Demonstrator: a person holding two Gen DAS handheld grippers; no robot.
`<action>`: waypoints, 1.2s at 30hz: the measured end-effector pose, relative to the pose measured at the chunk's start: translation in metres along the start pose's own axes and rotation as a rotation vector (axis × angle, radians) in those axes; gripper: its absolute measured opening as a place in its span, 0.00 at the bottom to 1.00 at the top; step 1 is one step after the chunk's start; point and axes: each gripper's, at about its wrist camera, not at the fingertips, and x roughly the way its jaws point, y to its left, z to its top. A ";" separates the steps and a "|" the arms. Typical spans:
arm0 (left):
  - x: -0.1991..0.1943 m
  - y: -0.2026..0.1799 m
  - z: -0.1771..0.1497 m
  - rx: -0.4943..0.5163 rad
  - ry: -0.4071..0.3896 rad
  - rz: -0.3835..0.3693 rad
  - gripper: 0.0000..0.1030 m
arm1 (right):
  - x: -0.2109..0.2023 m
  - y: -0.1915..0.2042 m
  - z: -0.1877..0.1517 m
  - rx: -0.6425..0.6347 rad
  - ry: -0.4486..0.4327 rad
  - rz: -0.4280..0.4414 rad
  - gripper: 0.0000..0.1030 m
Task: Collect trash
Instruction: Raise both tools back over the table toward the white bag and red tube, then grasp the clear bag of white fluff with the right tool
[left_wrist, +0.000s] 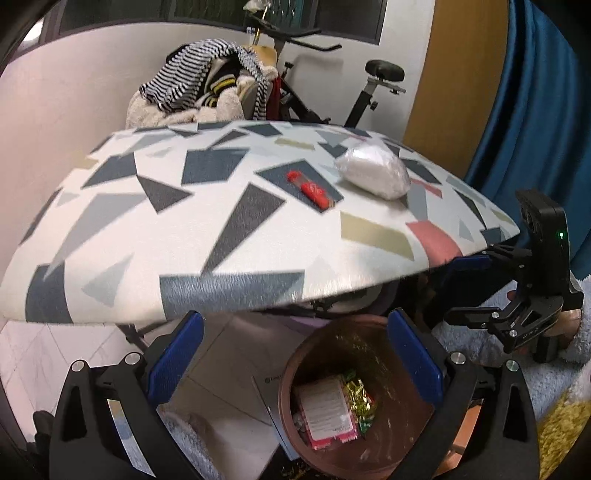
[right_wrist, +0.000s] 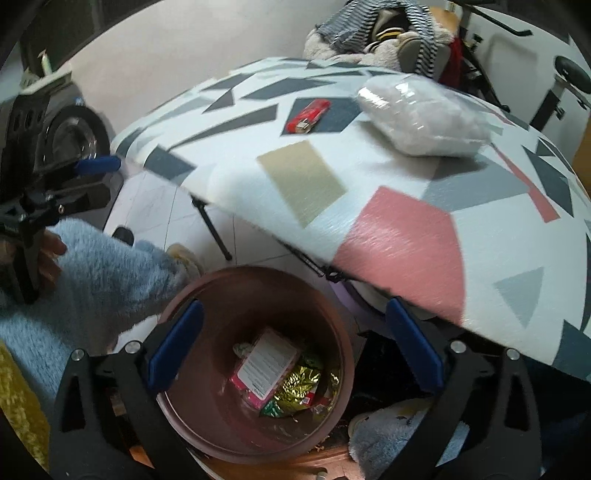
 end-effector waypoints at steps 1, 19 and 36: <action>-0.001 0.000 0.003 0.000 -0.010 0.000 0.94 | -0.002 -0.003 0.002 0.007 -0.009 -0.003 0.94; -0.017 -0.014 0.070 0.101 -0.166 0.133 0.94 | -0.039 -0.061 0.051 0.038 -0.134 -0.123 0.94; 0.010 0.012 0.110 -0.011 -0.163 0.146 0.94 | -0.024 -0.077 0.109 -0.070 -0.141 -0.192 0.94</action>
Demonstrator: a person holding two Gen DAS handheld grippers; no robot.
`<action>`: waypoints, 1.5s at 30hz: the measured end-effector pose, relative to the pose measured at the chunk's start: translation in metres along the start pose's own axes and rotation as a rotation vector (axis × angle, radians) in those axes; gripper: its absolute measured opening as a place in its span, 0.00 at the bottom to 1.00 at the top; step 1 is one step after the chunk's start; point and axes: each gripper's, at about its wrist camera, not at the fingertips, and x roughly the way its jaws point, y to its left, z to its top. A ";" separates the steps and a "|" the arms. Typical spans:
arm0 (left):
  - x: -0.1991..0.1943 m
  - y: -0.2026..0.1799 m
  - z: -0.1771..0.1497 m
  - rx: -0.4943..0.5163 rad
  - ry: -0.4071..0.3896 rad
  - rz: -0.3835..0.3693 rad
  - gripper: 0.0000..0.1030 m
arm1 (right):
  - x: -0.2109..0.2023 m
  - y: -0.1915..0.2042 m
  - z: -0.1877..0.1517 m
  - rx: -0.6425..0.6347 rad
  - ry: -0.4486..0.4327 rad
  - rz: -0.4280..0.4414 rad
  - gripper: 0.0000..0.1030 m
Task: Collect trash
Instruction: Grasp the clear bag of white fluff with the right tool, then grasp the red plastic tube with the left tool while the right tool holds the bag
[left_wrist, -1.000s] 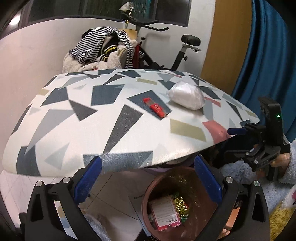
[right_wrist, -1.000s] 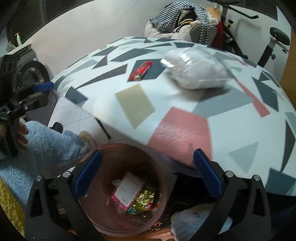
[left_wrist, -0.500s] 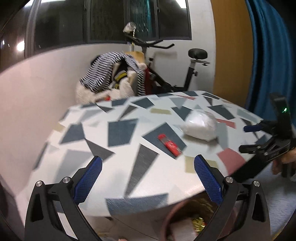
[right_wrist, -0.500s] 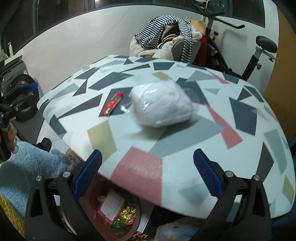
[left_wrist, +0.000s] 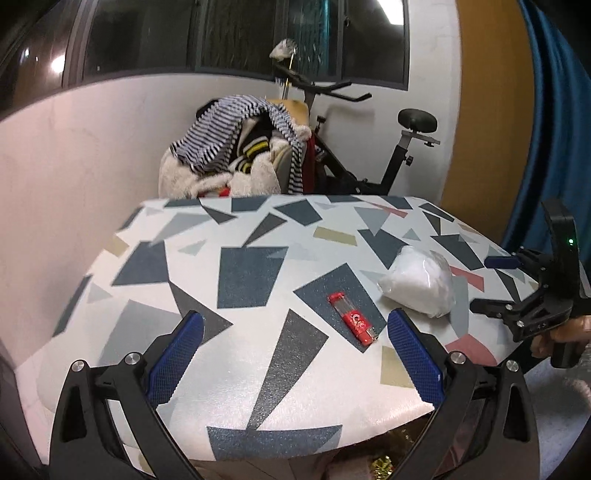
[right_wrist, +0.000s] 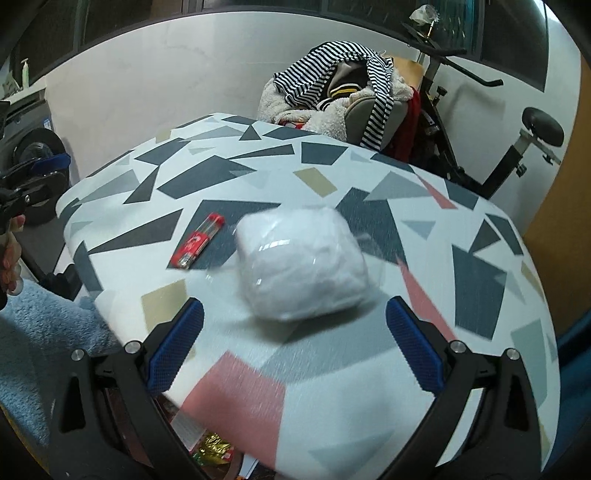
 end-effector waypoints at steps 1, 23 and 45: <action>0.003 0.002 0.000 -0.007 0.009 -0.007 0.94 | 0.004 0.000 0.005 0.005 0.001 0.006 0.94; 0.040 -0.008 0.006 0.027 0.111 -0.088 0.90 | 0.056 0.002 0.029 -0.024 0.080 -0.016 0.54; 0.076 -0.039 0.014 0.013 0.240 -0.142 0.78 | 0.004 -0.017 0.019 -0.024 -0.029 -0.024 0.54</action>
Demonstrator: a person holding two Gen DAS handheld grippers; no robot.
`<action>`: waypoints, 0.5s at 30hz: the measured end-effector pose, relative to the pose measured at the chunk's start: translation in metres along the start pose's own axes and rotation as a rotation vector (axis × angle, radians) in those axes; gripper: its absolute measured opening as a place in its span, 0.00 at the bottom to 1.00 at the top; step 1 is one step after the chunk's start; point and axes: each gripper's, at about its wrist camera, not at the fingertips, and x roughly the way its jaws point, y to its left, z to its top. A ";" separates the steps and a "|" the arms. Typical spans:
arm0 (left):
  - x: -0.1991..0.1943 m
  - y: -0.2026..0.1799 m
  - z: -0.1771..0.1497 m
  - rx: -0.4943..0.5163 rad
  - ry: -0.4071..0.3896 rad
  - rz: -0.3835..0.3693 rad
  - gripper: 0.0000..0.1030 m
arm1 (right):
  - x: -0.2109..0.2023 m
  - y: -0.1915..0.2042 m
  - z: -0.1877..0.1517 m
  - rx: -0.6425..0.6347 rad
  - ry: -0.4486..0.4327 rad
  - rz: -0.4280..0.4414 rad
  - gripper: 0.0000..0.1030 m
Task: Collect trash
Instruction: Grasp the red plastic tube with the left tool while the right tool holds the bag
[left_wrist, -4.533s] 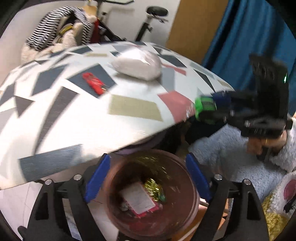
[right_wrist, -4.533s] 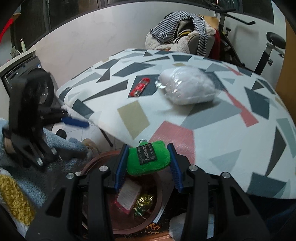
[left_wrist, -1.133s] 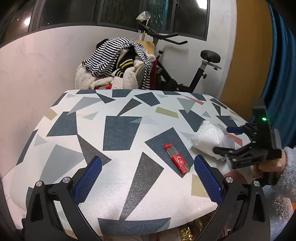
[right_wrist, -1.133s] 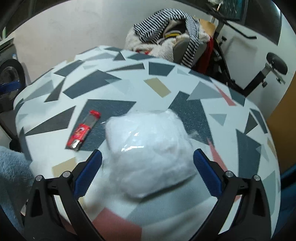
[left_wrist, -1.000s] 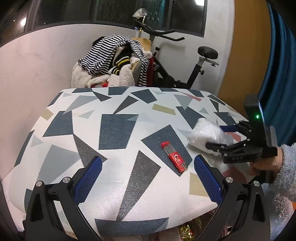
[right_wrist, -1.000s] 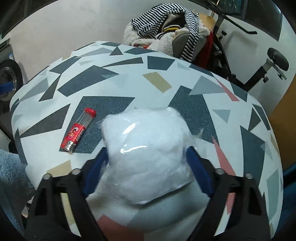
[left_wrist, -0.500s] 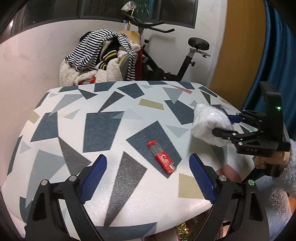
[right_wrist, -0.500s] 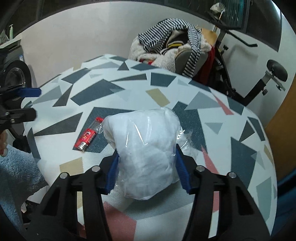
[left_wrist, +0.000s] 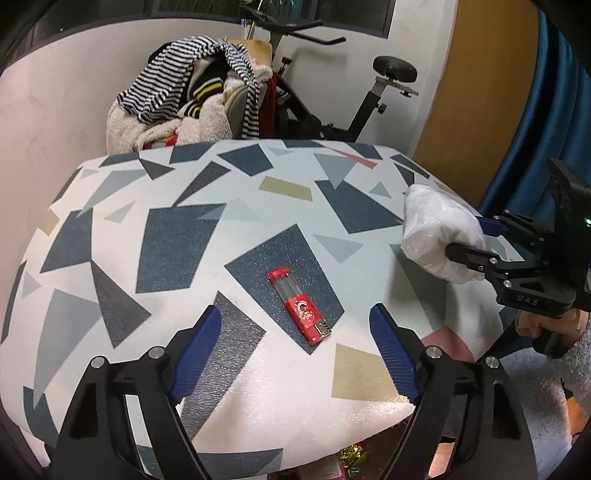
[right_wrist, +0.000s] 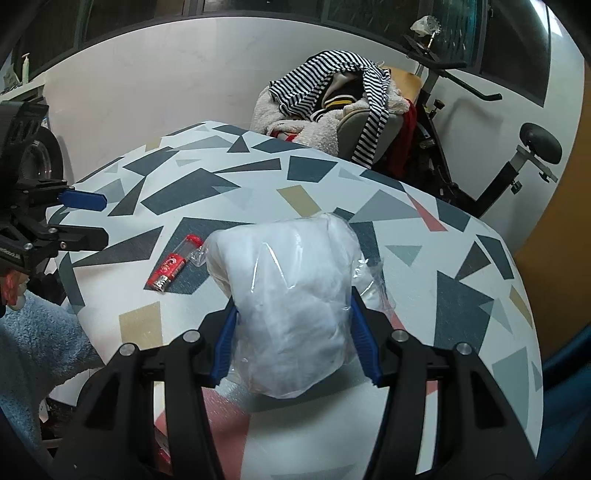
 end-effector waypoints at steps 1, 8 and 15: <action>0.004 -0.001 0.001 -0.003 0.010 -0.001 0.78 | 0.000 -0.001 -0.002 0.005 0.001 -0.003 0.54; 0.037 -0.005 0.006 -0.026 0.060 -0.004 0.73 | 0.004 -0.012 -0.011 0.034 0.009 -0.004 0.54; 0.076 -0.005 0.011 -0.021 0.141 0.070 0.61 | 0.005 -0.022 -0.017 0.058 0.011 -0.006 0.54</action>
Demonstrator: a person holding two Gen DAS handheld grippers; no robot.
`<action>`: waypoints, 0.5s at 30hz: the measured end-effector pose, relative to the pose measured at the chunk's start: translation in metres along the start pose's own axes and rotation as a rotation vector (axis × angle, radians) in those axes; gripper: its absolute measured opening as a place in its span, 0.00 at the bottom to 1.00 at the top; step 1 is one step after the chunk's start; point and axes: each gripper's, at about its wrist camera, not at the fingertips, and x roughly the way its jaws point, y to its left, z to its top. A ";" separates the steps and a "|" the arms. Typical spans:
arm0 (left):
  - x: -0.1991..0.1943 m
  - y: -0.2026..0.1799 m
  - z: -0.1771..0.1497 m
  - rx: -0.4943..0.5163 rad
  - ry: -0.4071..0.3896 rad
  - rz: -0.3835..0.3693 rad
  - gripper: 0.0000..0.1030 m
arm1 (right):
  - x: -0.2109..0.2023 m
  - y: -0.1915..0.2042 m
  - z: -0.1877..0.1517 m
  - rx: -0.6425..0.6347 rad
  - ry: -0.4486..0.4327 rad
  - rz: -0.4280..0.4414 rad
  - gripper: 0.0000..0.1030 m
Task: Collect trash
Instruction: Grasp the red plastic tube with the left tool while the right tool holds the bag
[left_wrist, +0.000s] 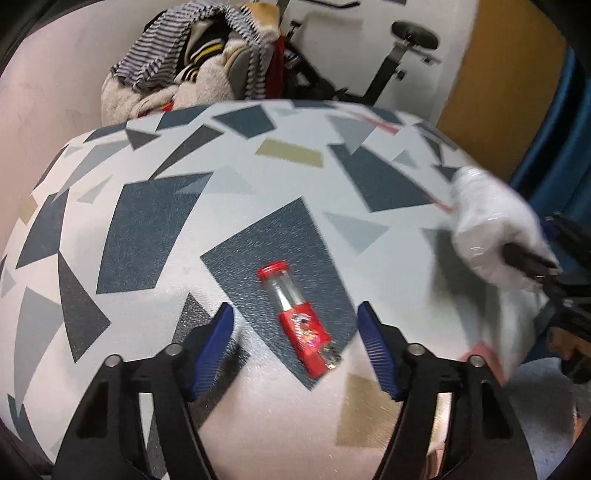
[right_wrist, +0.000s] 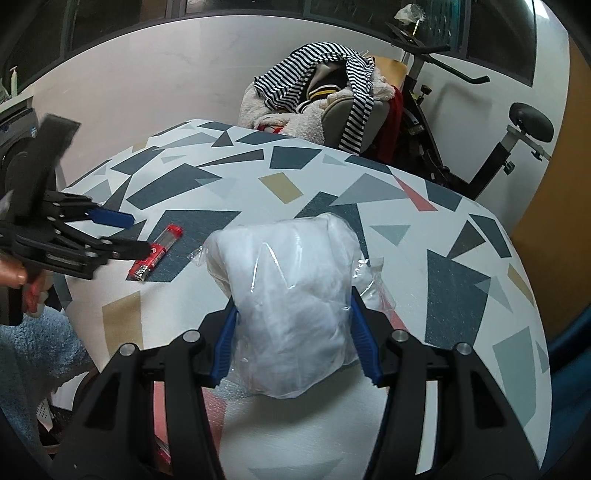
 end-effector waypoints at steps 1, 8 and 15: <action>0.004 0.002 0.001 -0.012 0.011 0.009 0.60 | 0.000 -0.001 -0.001 0.004 -0.001 0.001 0.54; 0.024 -0.005 0.003 0.032 0.038 0.096 0.59 | 0.000 -0.004 -0.005 0.013 0.000 0.008 0.54; 0.023 -0.012 0.007 0.063 0.037 0.070 0.23 | -0.006 0.000 -0.009 0.024 0.001 0.014 0.54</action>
